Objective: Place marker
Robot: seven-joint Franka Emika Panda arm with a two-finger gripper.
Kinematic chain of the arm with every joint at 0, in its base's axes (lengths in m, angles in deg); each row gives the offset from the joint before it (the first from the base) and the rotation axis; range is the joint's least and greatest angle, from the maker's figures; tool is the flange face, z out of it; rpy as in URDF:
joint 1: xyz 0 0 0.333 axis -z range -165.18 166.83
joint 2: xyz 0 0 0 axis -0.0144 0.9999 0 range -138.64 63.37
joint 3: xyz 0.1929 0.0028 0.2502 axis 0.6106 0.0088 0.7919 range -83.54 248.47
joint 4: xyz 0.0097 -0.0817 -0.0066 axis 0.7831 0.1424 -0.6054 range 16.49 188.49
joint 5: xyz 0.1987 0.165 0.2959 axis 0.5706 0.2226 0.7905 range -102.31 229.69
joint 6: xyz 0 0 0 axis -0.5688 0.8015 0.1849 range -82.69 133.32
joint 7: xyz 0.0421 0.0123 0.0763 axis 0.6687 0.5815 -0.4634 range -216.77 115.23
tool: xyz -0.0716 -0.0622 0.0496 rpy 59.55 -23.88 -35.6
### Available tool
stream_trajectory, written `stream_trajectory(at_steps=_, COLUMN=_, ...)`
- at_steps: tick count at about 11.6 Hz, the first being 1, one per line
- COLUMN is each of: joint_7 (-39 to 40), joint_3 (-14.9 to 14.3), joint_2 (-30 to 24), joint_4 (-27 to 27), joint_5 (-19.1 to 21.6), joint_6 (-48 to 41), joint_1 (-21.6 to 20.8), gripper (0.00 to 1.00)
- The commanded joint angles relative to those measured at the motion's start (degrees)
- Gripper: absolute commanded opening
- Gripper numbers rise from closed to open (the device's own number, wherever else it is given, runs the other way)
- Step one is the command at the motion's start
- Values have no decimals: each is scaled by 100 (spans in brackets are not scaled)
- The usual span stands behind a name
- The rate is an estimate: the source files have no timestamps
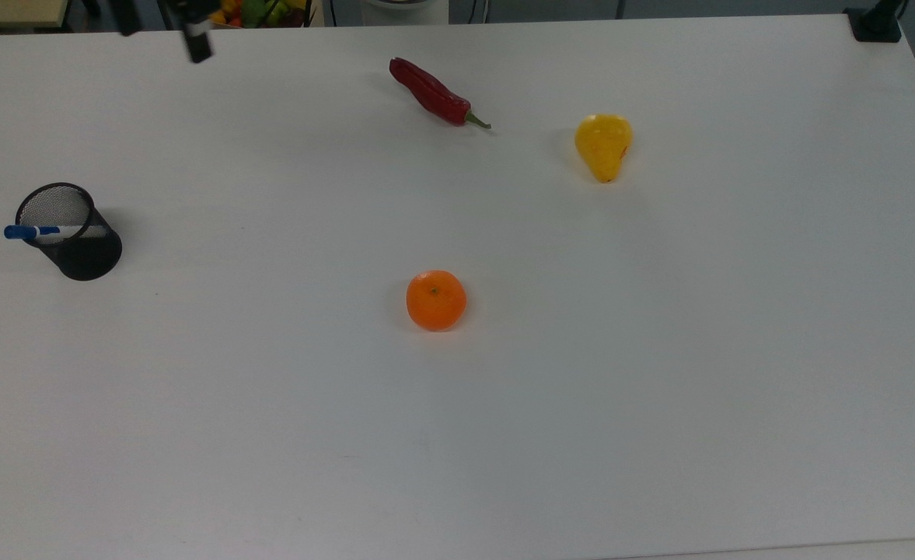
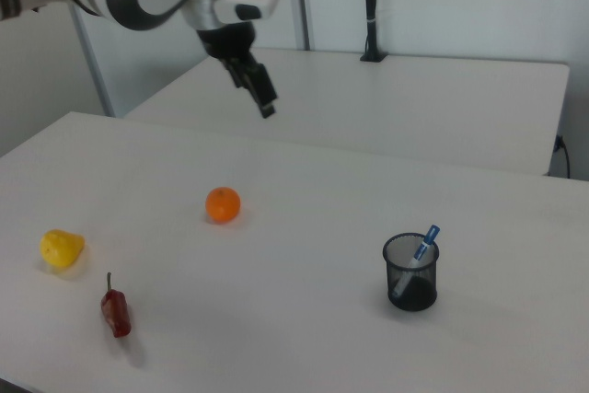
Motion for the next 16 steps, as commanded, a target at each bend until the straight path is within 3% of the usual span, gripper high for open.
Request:
stream_trajectory(at_steps=1, joint_7=-111, joint_3=775, joint_2=-264, joint_4=43, joint_5=-9, joint_6=-927, joint_1=3, gripper=100)
stream_trajectory(at_steps=3, joint_7=46, joint_3=1014, joint_2=-422, joint_4=147, joint_5=-192, joint_6=-1237, joint_1=-93, gripper=100)
stream_trajectory(at_steps=5, joint_7=432, joint_3=1024, joint_2=-502, joint_4=402, joint_5=-491, joint_6=-1229, joint_1=-365, gripper=100)
stream_trajectory(at_steps=7, joint_7=941, joint_3=1015, joint_2=-502, joint_4=526, joint_5=-510, joint_6=-1185, joint_1=-384, gripper=100)
stream_trajectory(at_steps=9, joint_7=2010, joint_3=797, joint_2=-485, joint_4=552, joint_5=-510, joint_6=-1202, joint_1=-436, gripper=100)
stream_trajectory(at_steps=10, joint_7=2390, joint_3=534, joint_2=-484, joint_4=596, joint_5=-510, joint_6=-1203, joint_1=-663, gripper=100)
stream_trajectory(at_steps=11, joint_7=2490, joint_3=375, joint_2=-458, joint_4=596, joint_5=-510, joint_6=-1185, joint_1=-796, gripper=100)
stream_trajectory(at_steps=16, joint_7=2438, joint_3=364, joint_2=-458, joint_4=596, joint_5=-501, joint_6=-1168, joint_1=-806, gripper=100)
